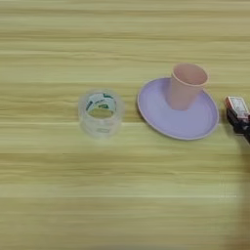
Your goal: Move the objects on the table
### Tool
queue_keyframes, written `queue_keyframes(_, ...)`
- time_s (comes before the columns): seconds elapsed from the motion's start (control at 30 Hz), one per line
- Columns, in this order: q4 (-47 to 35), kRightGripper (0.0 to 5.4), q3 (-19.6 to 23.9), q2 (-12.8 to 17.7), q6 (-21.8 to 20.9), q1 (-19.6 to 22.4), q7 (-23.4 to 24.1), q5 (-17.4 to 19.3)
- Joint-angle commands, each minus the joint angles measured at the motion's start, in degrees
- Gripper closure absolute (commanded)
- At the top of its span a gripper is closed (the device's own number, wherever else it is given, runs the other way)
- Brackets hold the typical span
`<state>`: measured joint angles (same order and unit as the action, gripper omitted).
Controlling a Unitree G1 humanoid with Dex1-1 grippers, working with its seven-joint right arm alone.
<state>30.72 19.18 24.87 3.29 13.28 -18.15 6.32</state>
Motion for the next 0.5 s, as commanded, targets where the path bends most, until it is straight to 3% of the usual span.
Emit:
queue_keyframes(0.03,-2.0,2.44,0.27,2.62,-1.65,4.36,0.15,0.73)
queue_keyframes(0.27,-1.79,3.2,0.23,2.71,-1.65,4.41,0.14,0.82)
queue_keyframes(0.5,-1.62,3.3,0.24,2.78,-1.62,4.49,0.09,0.85)
